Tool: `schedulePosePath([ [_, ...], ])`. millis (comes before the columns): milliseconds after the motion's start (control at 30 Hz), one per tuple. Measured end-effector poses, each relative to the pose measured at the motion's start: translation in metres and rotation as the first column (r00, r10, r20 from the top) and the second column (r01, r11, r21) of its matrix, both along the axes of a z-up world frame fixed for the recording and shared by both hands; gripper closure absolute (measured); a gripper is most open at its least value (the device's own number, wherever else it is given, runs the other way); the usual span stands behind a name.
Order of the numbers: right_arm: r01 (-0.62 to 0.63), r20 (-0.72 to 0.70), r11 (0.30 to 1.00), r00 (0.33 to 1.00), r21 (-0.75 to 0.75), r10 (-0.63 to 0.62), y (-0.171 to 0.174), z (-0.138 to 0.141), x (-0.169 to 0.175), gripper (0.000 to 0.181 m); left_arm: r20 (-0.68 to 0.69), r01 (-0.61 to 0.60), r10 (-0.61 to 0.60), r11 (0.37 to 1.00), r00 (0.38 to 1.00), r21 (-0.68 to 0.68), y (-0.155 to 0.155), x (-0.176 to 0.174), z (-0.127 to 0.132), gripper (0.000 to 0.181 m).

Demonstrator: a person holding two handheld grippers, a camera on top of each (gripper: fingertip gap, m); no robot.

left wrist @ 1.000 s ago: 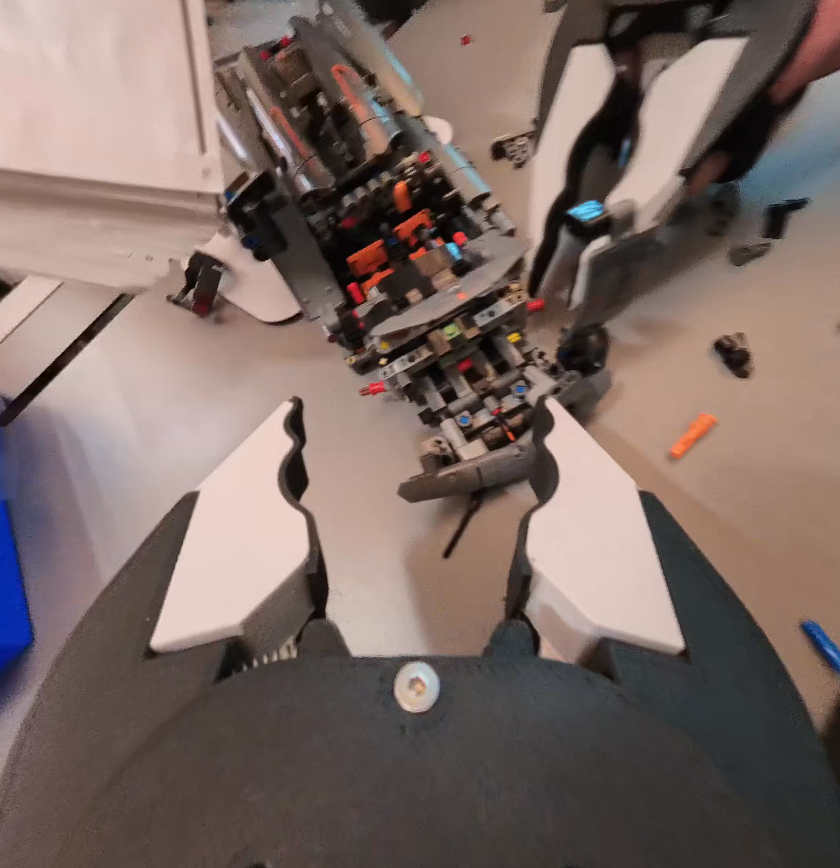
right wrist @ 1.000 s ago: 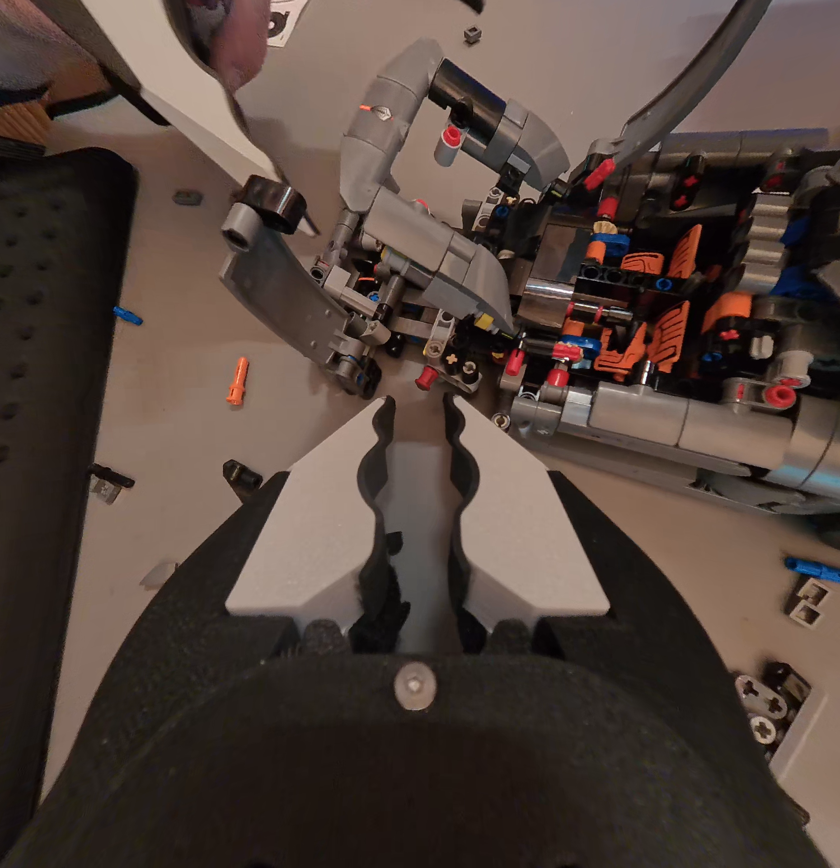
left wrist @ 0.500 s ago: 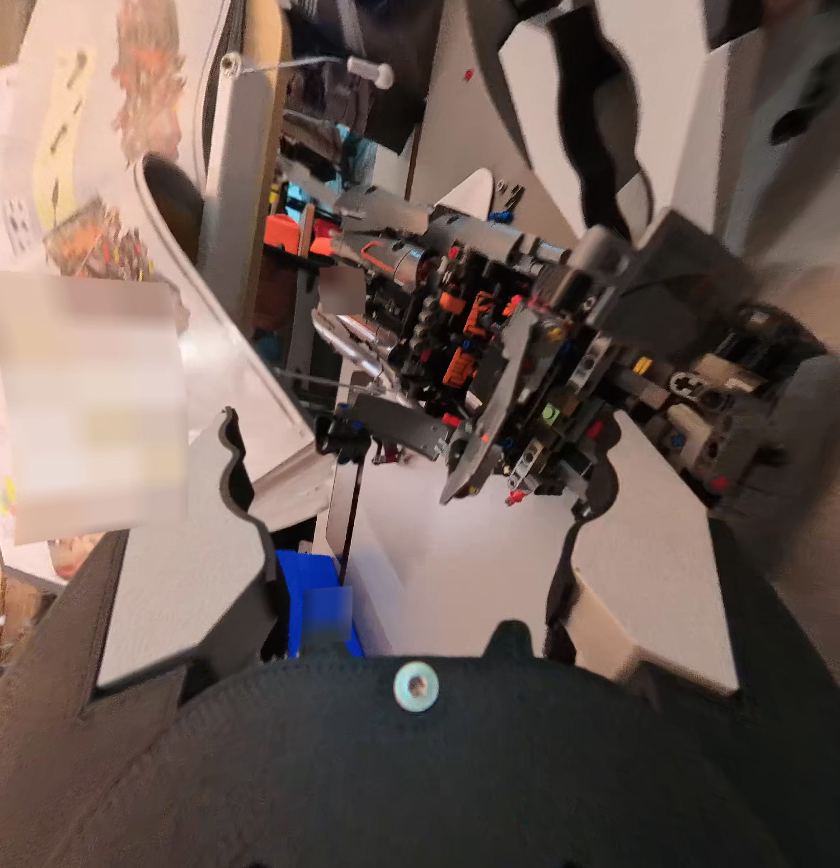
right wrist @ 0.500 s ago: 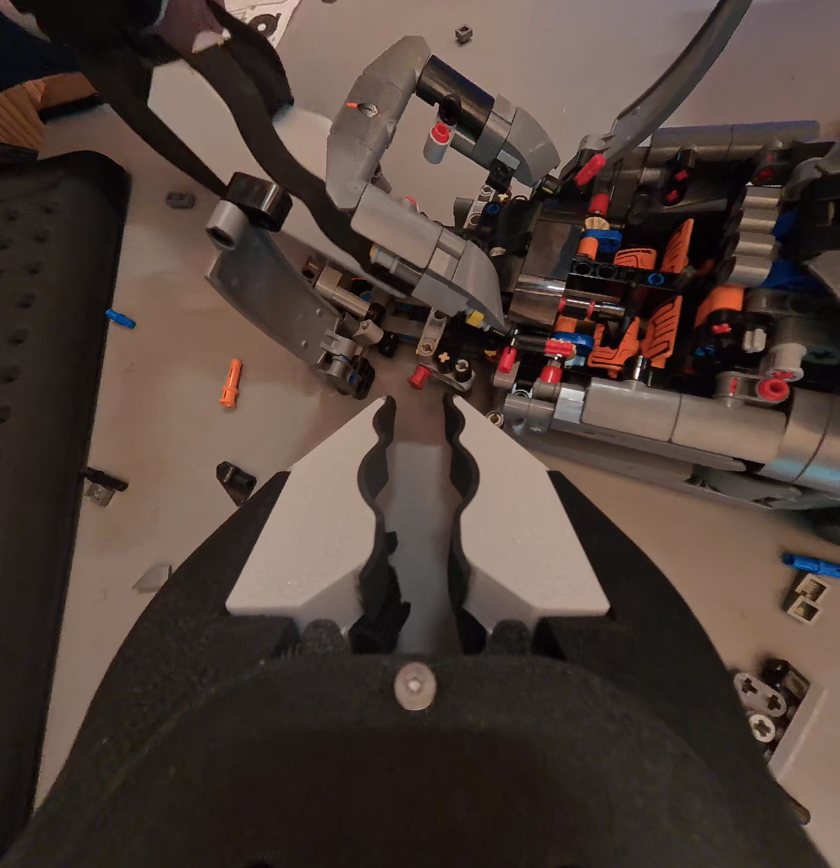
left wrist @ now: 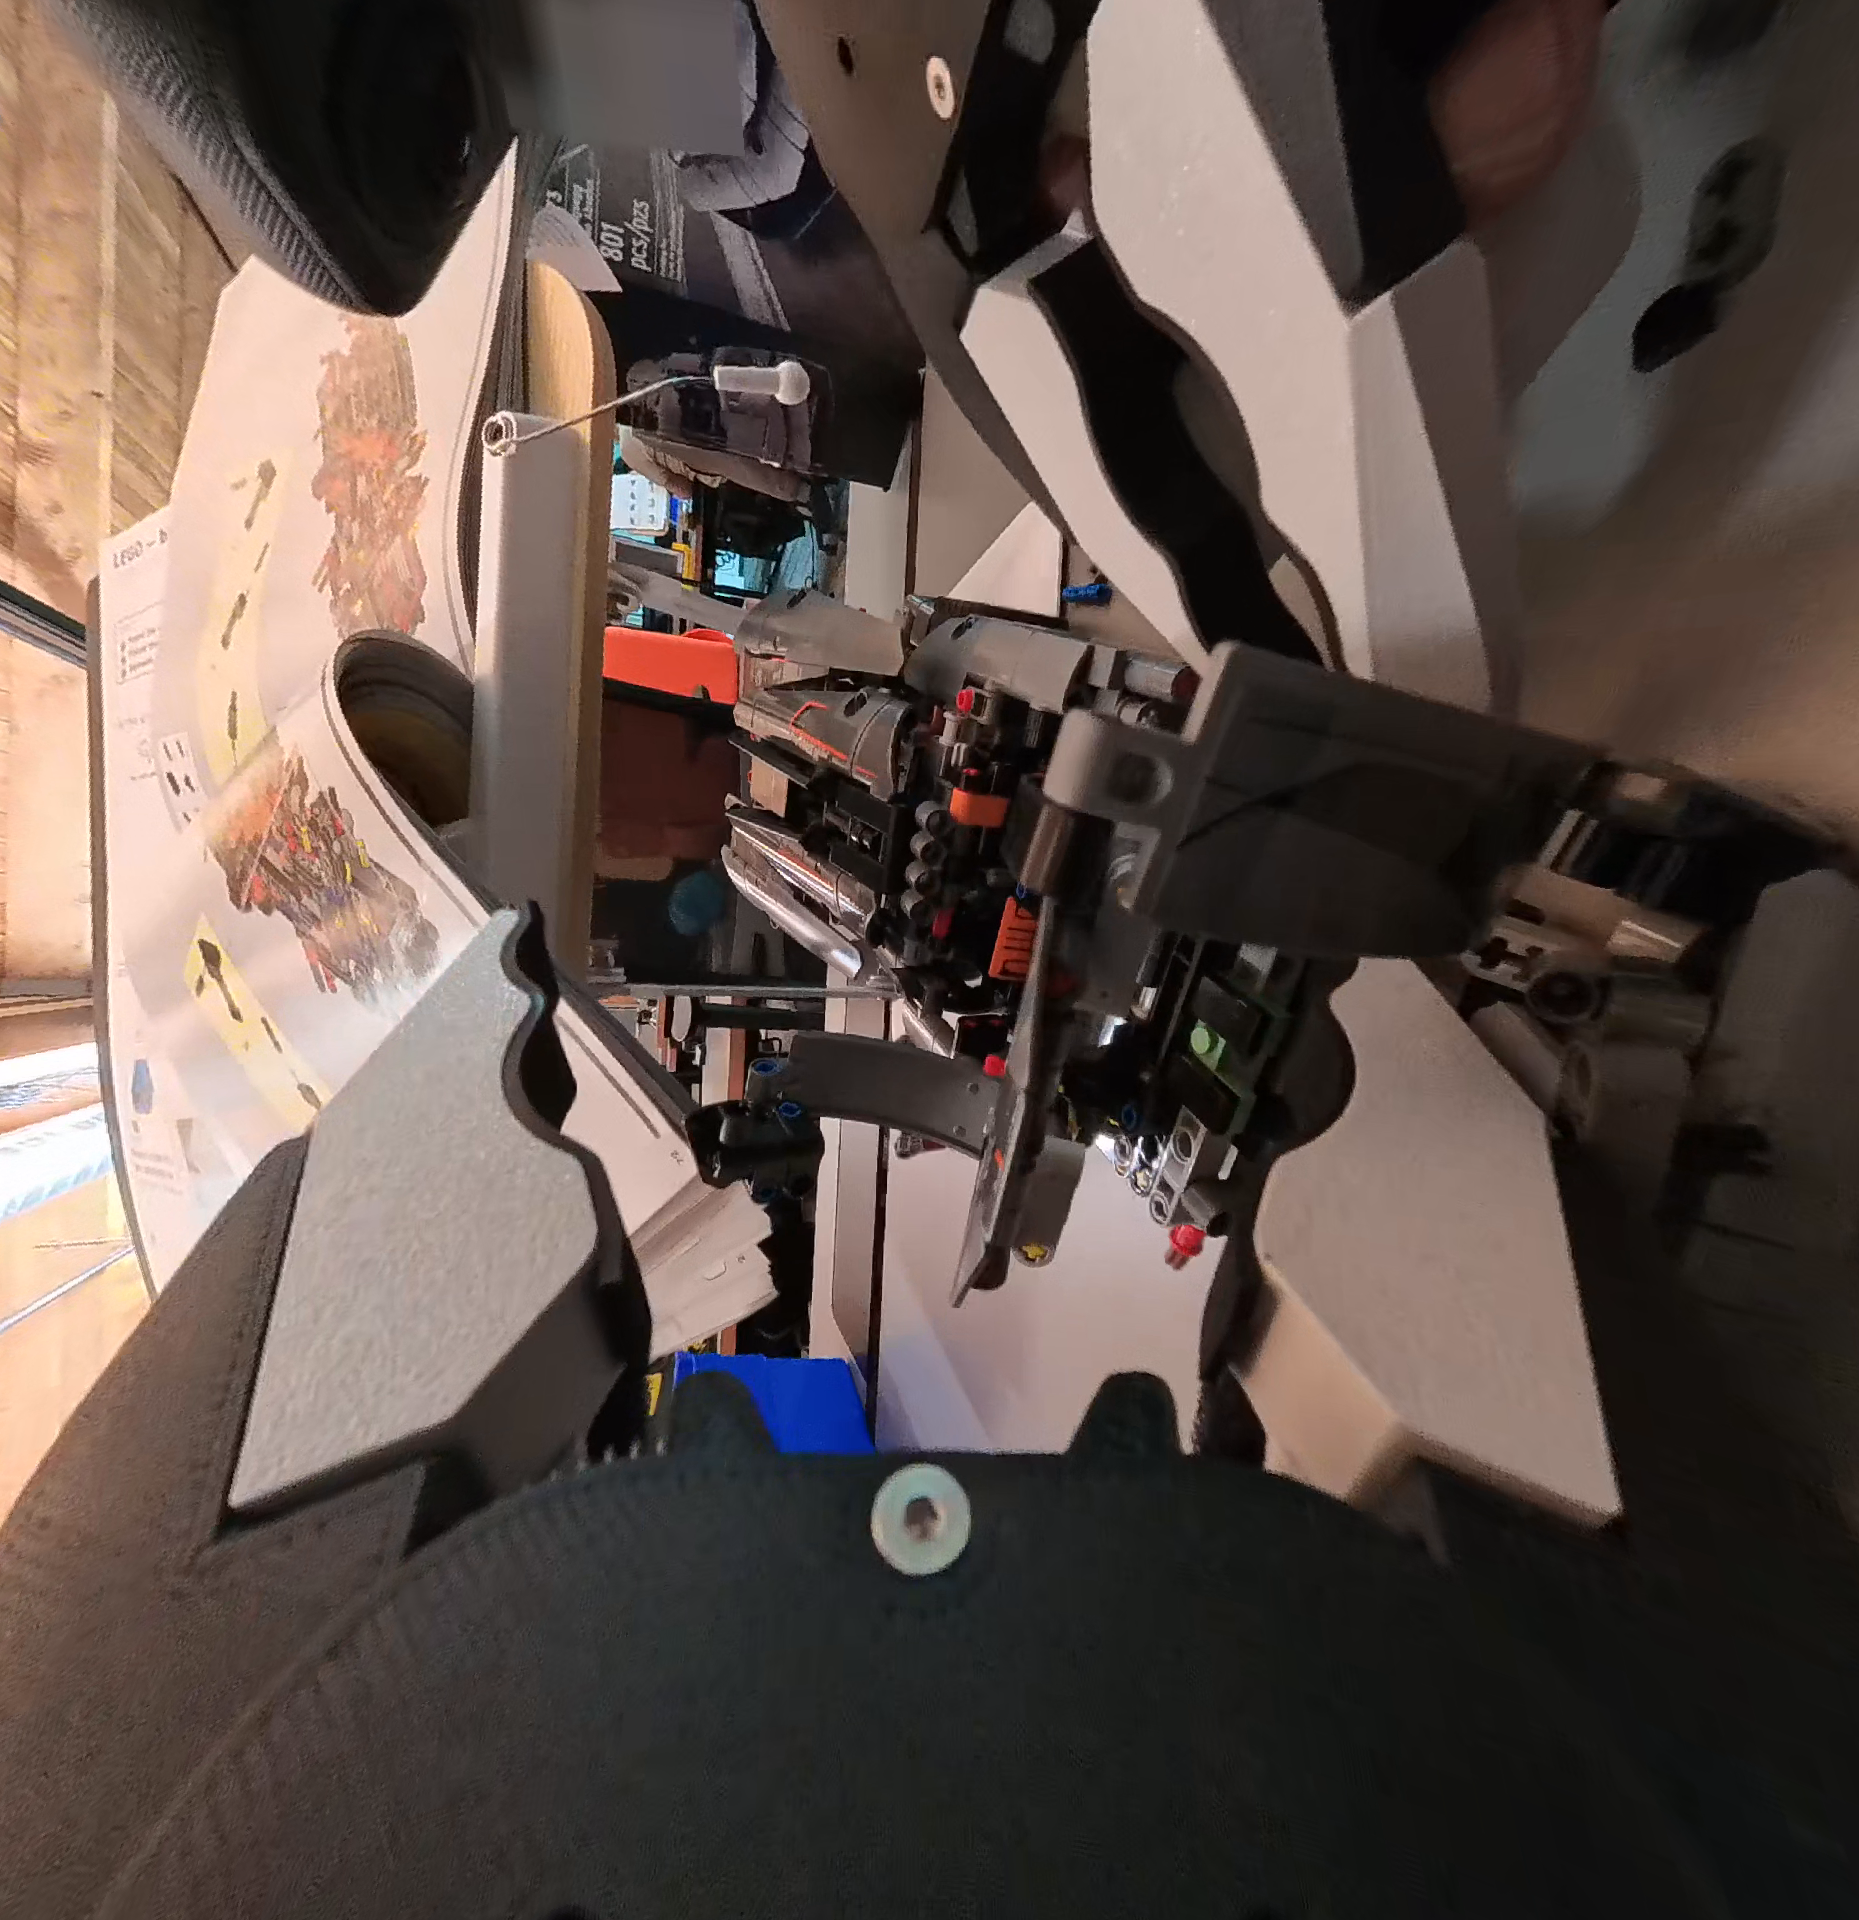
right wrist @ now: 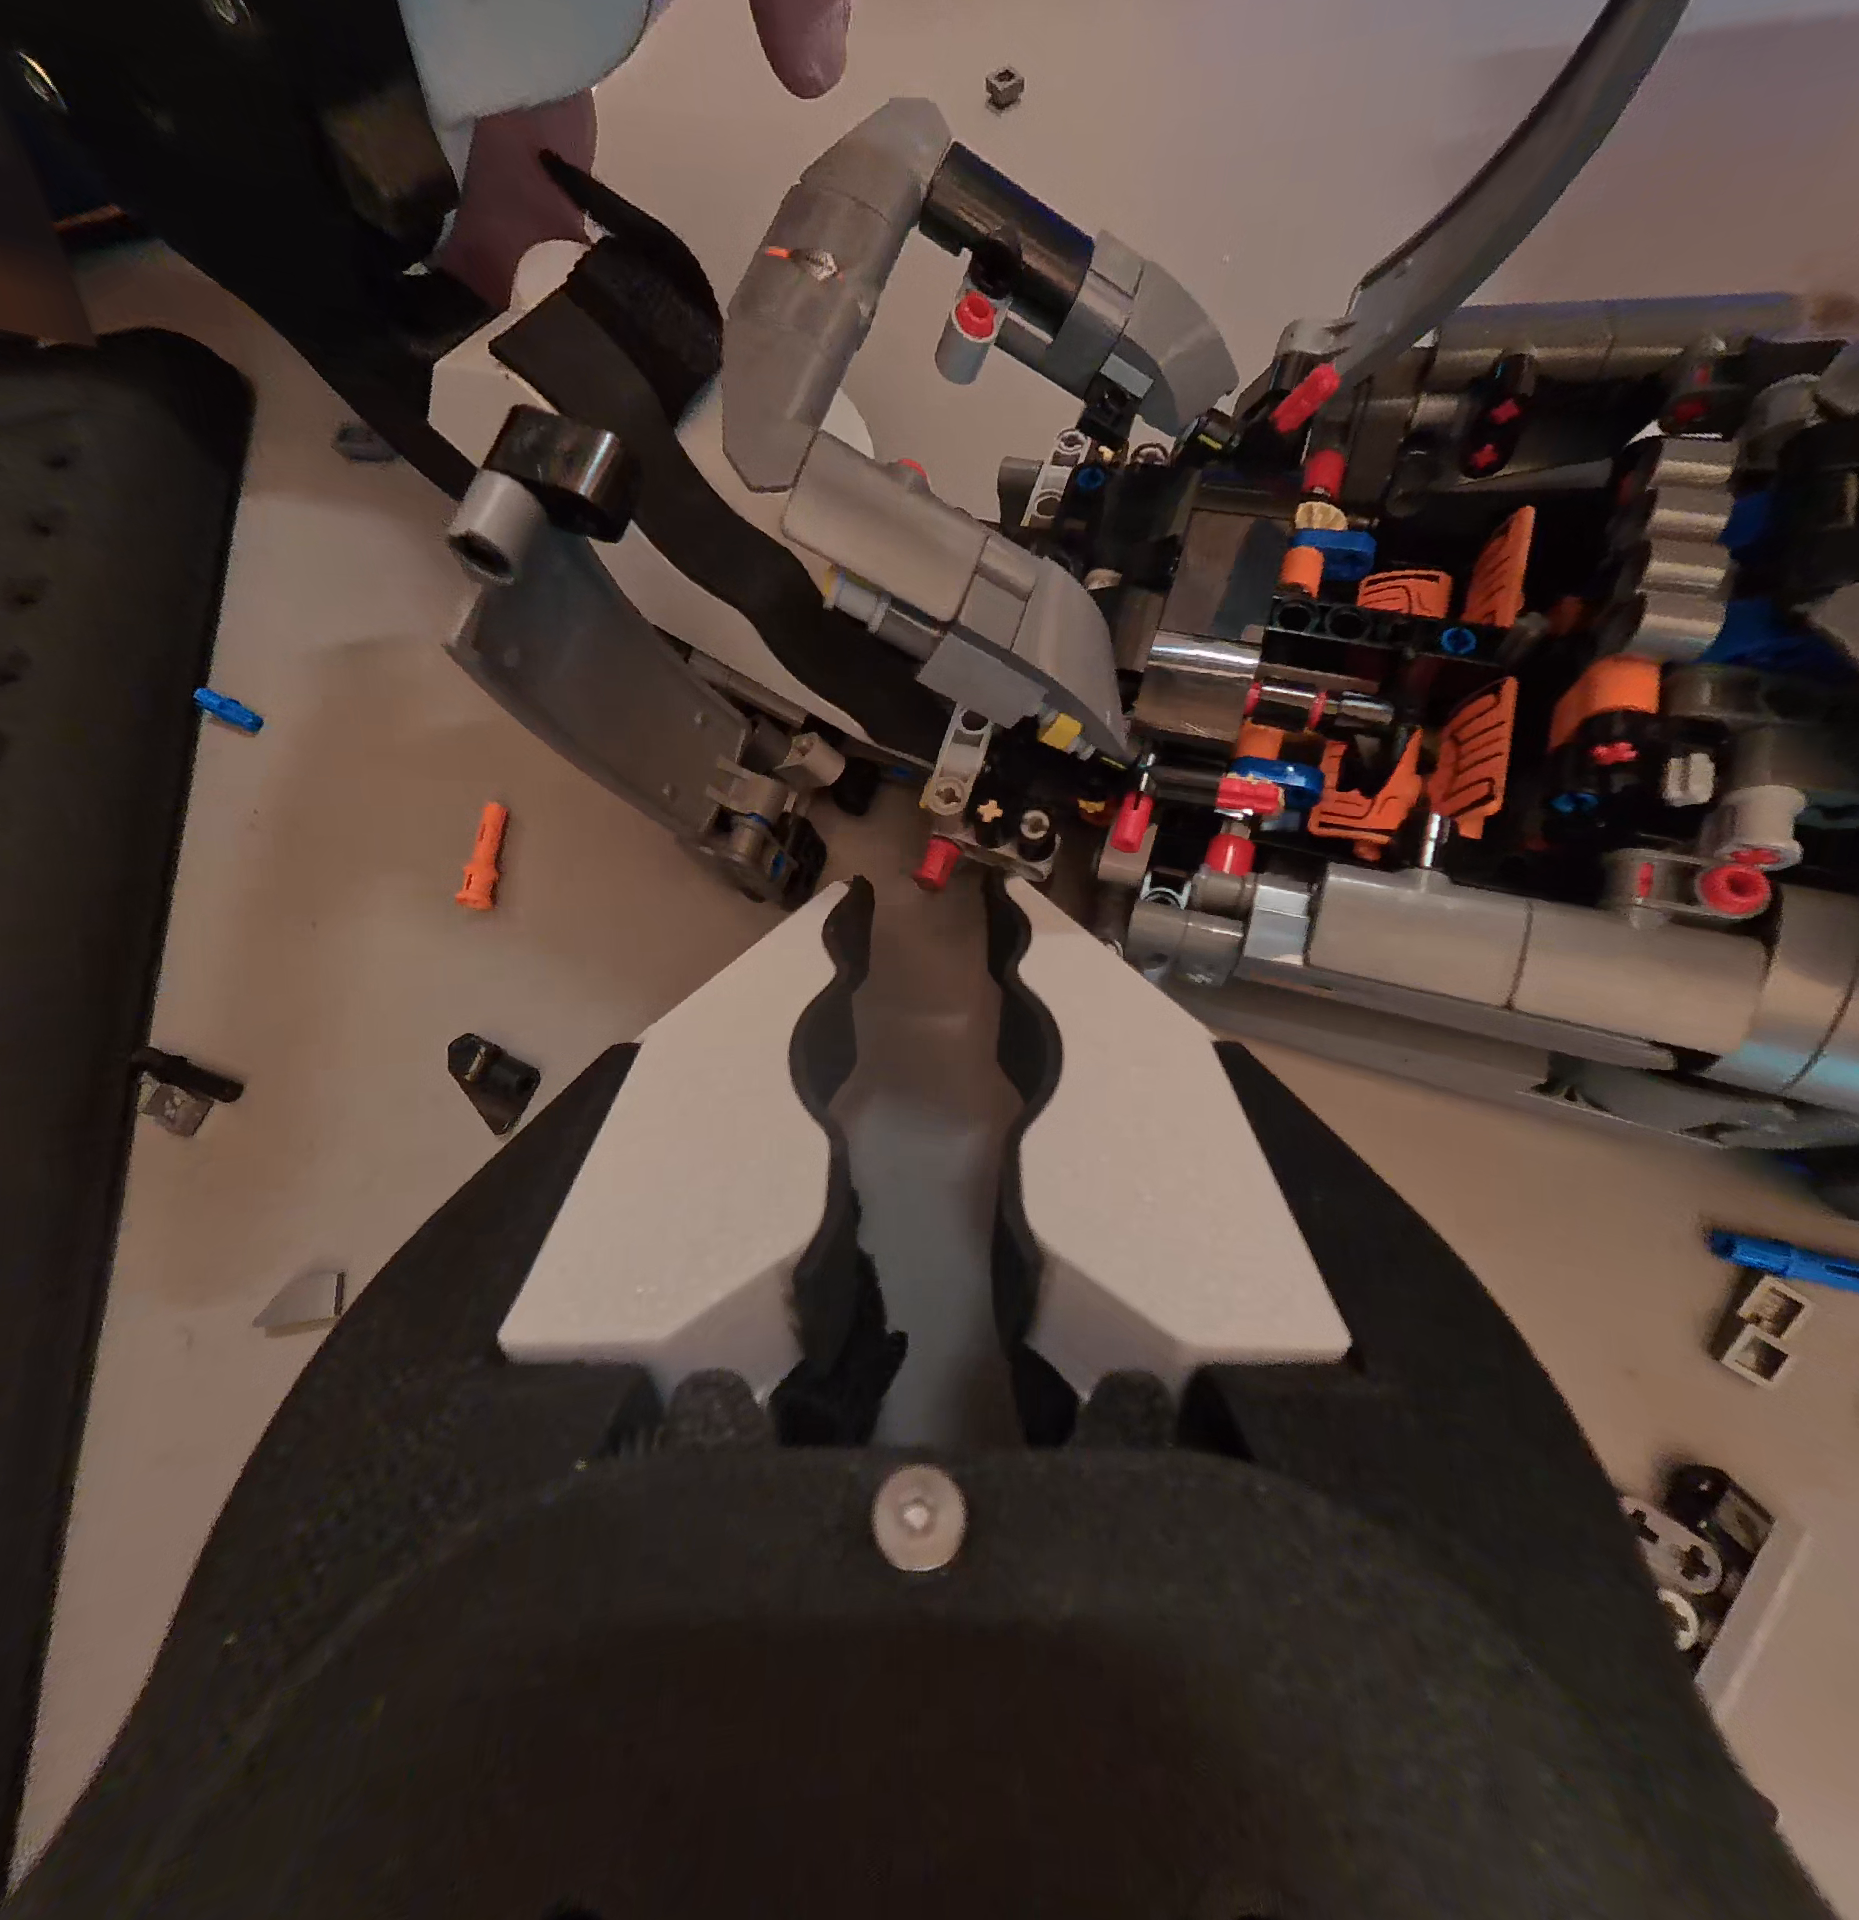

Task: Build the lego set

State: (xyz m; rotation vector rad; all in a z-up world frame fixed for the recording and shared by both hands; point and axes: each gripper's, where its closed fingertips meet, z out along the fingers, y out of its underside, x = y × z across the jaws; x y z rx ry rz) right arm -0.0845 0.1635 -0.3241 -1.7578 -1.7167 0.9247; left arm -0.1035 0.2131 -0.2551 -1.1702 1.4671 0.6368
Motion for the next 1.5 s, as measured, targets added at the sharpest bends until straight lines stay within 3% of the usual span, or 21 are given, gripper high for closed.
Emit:
schedulePosePath([
  [733,-0.012,0.019,0.999,1.0,0.033,0.011,0.006,0.001,0.016,0.172,0.04,0.068,-0.066,0.997,0.997,-0.045,0.002,0.014,-0.009,0.06],
  [967,0.002,0.018,1.0,1.0,0.001,-0.002,0.007,0.0,0.017,0.173,0.045,0.093,-0.09,0.994,0.995,-0.065,0.001,0.017,-0.015,0.072],
  [1500,0.095,0.064,0.984,0.994,-0.153,-0.086,0.004,0.0,0.017,0.168,0.058,0.104,-0.1,0.992,0.993,-0.076,0.002,0.024,-0.017,0.077],
])
